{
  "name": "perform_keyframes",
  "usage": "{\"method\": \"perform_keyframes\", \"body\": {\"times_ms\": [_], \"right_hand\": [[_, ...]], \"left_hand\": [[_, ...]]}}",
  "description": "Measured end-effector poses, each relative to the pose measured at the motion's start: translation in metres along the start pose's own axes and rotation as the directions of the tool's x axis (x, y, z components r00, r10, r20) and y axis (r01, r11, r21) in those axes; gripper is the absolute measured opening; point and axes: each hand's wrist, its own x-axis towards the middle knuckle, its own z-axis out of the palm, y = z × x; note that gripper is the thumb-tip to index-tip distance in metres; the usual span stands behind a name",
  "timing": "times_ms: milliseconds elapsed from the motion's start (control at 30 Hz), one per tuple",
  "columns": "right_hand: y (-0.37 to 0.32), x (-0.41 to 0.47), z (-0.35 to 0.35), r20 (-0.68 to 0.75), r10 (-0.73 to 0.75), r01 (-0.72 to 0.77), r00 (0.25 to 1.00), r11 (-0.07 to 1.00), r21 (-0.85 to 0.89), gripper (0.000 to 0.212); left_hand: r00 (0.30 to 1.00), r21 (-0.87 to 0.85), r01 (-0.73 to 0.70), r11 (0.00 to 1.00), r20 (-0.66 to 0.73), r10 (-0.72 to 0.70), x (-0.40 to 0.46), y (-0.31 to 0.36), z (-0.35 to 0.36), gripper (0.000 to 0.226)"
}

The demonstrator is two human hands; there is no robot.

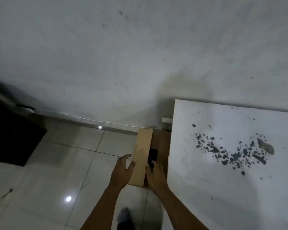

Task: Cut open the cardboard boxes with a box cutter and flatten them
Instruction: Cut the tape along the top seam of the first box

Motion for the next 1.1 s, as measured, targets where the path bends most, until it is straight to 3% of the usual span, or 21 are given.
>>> {"method": "perform_keyframes", "body": {"times_ms": [200, 333, 433, 533, 633, 800, 967, 1100], "right_hand": [[0.026, 0.069, 0.044, -0.211, 0.312, -0.292, 0.927, 0.949, 0.119, 0.072], [0.058, 0.115, 0.056, -0.432, 0.481, -0.446, 0.763, 0.875, 0.186, 0.060], [0.082, 0.131, 0.069, -0.526, 0.481, -0.448, 0.701, 0.872, 0.199, 0.054], [0.086, 0.135, 0.085, -0.608, 0.428, -0.492, 0.669, 0.868, 0.071, 0.055], [0.096, 0.142, 0.096, -0.579, 0.418, -0.547, 0.700, 0.835, -0.058, 0.075], [0.107, 0.156, 0.101, -0.575, 0.441, -0.595, 0.689, 0.798, -0.101, 0.096], [0.111, 0.164, 0.090, -0.536, 0.501, -0.490, 0.680, 0.853, 0.176, 0.090], [0.097, 0.149, 0.083, -0.535, 0.498, -0.417, 0.682, 0.866, 0.275, 0.094]], "left_hand": [[0.959, 0.004, 0.137, 0.991, 0.251, -0.133, 0.081, -0.061, 0.018, 0.054], [0.917, 0.015, 0.201, 0.980, 0.350, -0.193, 0.129, -0.099, 0.044, 0.069], [0.872, 0.013, 0.268, 0.963, 0.421, -0.249, 0.142, -0.120, 0.066, 0.084], [0.817, -0.023, 0.367, 0.930, 0.485, -0.311, 0.150, -0.136, 0.082, 0.096], [0.775, -0.118, 0.461, 0.879, 0.536, -0.334, 0.154, -0.154, 0.092, 0.116], [0.783, -0.238, 0.478, 0.845, 0.551, -0.288, 0.155, -0.168, 0.098, 0.116], [0.808, -0.292, 0.459, 0.839, 0.530, -0.258, 0.151, -0.159, 0.097, 0.084], [0.830, -0.330, 0.450, 0.830, 0.498, -0.252, 0.149, -0.151, 0.085, 0.085]]}}
